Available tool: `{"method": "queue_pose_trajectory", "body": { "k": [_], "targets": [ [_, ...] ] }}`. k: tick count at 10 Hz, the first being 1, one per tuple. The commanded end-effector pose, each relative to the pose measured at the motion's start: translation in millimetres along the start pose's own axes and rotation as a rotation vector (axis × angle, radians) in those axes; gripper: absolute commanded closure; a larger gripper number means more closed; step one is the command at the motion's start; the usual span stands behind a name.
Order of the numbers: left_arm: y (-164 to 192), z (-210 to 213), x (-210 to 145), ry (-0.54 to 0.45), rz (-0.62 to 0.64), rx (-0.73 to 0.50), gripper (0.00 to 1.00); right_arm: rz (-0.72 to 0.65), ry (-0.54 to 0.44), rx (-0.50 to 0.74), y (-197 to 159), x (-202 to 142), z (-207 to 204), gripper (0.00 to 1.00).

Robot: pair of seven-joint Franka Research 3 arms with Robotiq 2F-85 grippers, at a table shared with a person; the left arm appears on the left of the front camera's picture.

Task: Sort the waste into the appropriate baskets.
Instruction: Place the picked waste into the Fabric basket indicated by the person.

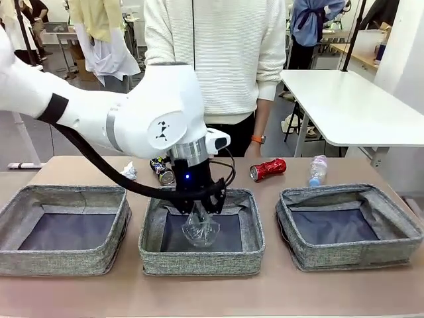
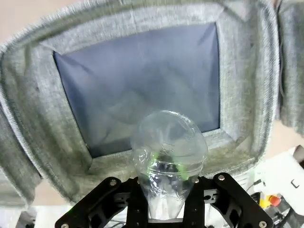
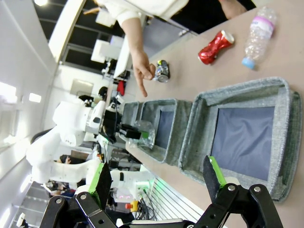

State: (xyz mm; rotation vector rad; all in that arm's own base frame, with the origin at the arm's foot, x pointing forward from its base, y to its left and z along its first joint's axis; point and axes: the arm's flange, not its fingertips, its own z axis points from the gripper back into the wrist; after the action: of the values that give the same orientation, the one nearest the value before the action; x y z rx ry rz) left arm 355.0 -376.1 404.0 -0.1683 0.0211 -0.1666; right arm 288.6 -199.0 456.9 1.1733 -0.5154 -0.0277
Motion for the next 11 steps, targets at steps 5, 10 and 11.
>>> {"method": "queue_pose_trajectory", "body": {
  "k": [5,10,11],
  "targets": [
    [1.9,13.6,7.3,-0.038,0.023,0.003,0.00,0.025,-0.015,0.018,0.7,2.5,-0.9,0.00],
    [3.3,17.7,6.8,-0.050,0.027,-0.016,0.00,0.025,-0.015,0.018,0.7,2.5,-0.9,0.00],
    [3.5,17.9,7.0,-0.045,0.024,-0.018,0.00,0.025,-0.015,0.018,0.7,2.5,-0.9,0.00]
  ]
}}
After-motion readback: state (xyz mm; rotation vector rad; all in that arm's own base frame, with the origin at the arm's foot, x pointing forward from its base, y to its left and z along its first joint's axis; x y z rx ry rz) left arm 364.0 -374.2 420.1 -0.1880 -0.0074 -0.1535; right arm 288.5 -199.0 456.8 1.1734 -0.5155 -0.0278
